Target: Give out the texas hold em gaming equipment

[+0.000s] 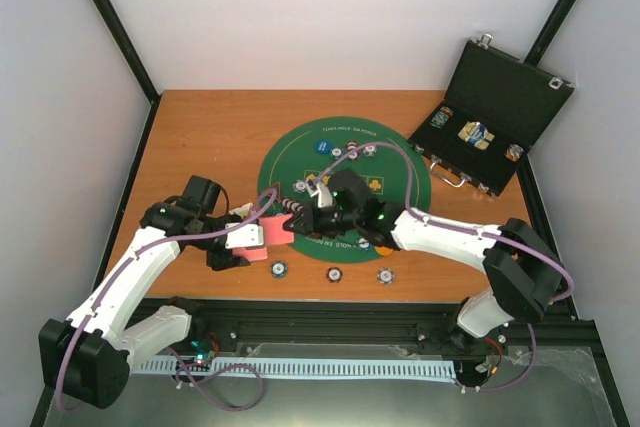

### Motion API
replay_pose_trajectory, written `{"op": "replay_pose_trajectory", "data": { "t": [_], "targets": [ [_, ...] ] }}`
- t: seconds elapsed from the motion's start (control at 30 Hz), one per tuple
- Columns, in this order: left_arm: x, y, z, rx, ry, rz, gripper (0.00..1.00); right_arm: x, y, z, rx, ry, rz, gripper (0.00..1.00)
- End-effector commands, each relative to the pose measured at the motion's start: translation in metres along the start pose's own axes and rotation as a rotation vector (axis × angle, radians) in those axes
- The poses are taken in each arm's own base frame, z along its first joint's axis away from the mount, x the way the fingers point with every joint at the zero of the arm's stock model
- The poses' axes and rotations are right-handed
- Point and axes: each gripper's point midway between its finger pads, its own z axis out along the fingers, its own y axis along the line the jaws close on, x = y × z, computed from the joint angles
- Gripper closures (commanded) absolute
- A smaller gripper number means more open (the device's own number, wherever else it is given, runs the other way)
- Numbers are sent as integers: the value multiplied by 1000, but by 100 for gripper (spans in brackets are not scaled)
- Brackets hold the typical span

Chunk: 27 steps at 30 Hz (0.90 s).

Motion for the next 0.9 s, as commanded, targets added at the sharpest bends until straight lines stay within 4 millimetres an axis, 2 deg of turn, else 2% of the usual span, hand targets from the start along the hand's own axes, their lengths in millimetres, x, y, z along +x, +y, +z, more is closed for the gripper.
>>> {"op": "replay_pose_trajectory", "data": {
  "t": [0.0,0.17,0.3,0.4,0.43,0.53,0.6,0.77,0.87],
  "targets": [
    [-7,7,-6,-33,-22,12,45,-31,2,-30,-11,-59,-25,97],
    [-8,7,-10,-34,-16,3,45,-71,-13,-44,-1,-87,-25,97],
    [-10,8,-14,-38,-15,-1,45,-106,-30,-34,43,-75,-39,97],
    [-10,9,-15,-46,-15,-5,45,-134,-44,-13,64,-55,-34,97],
    [-10,9,-16,-48,-14,-7,45,-140,-58,2,79,-31,-18,97],
    [-11,9,-16,-40,-13,-22,45,-164,-76,33,102,5,-5,97],
    [-10,8,-15,-33,-10,-30,45,-184,-79,50,101,11,-6,97],
    [-10,7,-15,-32,-14,-40,46,-212,-106,90,124,47,24,97],
    [-10,6,-15,-29,-16,-45,45,-227,-113,105,134,47,25,97]
  ]
}}
